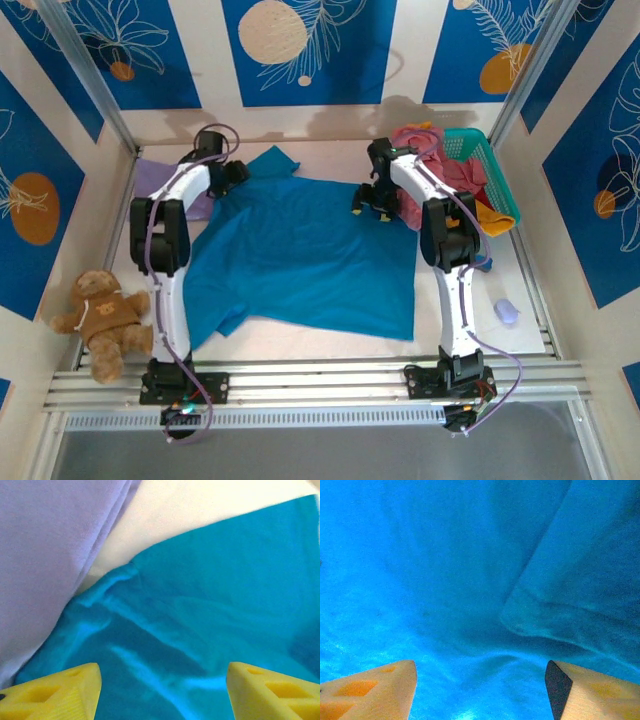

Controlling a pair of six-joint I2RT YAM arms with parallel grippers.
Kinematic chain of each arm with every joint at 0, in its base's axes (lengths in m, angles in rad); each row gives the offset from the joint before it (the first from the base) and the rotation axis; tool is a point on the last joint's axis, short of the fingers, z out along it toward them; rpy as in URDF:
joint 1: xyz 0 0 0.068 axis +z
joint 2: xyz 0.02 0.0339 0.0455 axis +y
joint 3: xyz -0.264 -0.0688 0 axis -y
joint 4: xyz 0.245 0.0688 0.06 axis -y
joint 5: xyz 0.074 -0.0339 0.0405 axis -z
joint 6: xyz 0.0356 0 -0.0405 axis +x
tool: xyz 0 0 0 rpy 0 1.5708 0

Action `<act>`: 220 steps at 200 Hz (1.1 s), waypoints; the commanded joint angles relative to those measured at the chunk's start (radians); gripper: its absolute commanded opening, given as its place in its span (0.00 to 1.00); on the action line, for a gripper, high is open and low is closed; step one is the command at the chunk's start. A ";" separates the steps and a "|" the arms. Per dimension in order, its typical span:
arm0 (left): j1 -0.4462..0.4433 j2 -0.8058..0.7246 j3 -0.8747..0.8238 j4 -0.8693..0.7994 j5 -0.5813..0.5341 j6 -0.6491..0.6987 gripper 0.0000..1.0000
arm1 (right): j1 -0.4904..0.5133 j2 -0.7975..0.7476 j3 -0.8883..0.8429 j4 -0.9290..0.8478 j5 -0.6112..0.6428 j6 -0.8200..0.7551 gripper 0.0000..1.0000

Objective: Fold and stack the t-shirts

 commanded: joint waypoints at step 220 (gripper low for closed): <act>0.194 -0.725 -0.664 -0.530 0.189 0.371 0.65 | 0.165 -1.038 -1.242 -0.148 -0.009 0.816 0.48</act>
